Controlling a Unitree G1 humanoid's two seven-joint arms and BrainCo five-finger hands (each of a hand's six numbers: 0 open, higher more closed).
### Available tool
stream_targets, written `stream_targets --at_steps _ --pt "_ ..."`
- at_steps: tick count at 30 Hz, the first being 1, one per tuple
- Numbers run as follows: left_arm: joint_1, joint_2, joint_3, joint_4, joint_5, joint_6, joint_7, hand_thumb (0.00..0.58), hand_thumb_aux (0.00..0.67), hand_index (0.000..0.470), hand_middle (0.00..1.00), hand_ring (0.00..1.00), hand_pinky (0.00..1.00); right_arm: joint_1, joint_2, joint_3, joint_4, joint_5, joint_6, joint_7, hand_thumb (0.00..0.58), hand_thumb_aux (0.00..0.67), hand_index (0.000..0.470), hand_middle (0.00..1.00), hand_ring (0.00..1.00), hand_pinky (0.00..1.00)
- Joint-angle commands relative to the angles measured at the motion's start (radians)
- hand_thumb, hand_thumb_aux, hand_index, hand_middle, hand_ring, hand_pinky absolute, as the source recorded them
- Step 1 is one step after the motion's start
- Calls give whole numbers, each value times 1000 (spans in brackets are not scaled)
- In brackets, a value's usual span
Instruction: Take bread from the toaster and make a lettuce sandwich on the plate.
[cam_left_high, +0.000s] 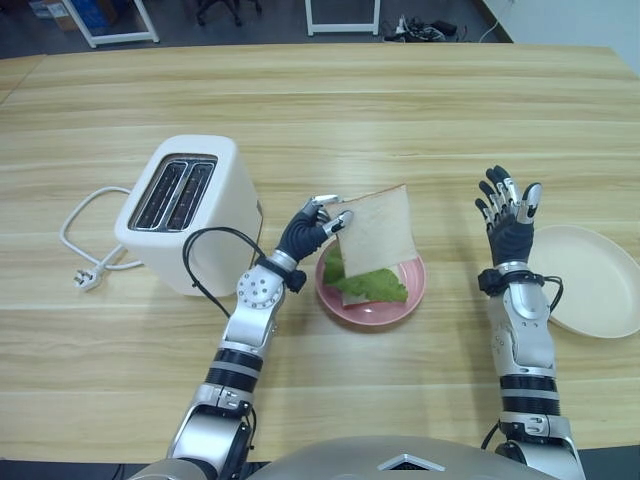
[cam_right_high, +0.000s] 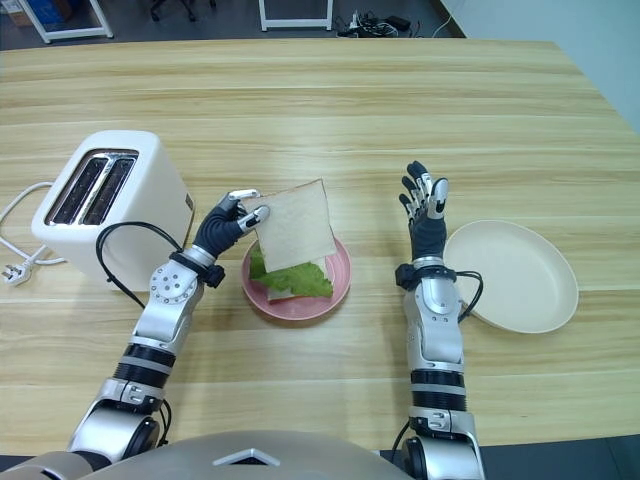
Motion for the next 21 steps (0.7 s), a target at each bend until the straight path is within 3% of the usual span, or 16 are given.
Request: stream_targets --at_steps 1,14,21 --pt "11 -9 -21 38 27 28 -18 580 670 470 1000 1000 1000 -5 6 3 3 -16 7 -1 0 0 0 0 0 0" --pt "-39 36 -50 292 183 -56 21 580 670 470 1000 1000 1000 12 3 24 -14 -85 -7 -29 0 0 0 0 0 0" --pt "-44 62 -73 308 228 -78 6 580 670 470 1000 1000 1000 121 -202 242 -184 -835 -308 -264 0 0 0 0 0 0"
